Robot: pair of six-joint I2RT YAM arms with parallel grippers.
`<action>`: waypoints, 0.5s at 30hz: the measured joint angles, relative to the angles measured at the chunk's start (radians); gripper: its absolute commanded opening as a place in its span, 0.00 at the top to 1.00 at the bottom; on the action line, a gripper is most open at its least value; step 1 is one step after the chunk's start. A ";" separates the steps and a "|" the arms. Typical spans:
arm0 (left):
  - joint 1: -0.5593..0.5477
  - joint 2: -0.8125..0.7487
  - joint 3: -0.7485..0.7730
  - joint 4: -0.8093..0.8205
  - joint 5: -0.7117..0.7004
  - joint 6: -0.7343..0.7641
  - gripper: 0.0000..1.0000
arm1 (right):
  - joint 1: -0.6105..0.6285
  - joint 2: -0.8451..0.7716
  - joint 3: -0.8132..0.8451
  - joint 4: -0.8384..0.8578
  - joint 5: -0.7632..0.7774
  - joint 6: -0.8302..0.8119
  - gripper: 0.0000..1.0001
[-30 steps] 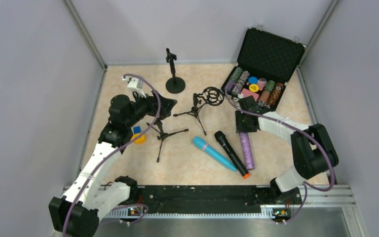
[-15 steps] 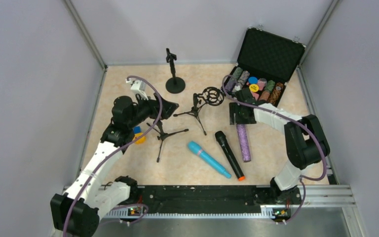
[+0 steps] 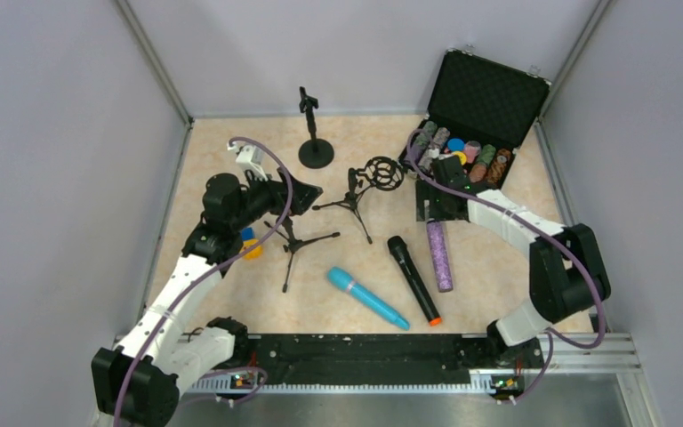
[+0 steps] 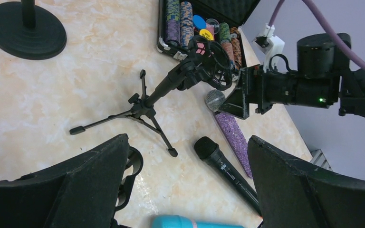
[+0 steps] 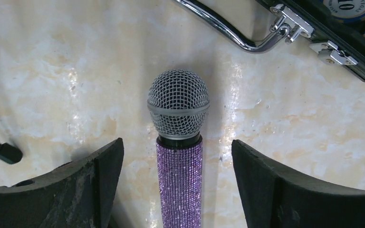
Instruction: Attach the microphones to the stand
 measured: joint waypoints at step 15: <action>0.000 -0.010 -0.013 0.019 -0.004 -0.024 0.02 | 0.001 -0.104 -0.100 -0.034 -0.063 -0.004 0.12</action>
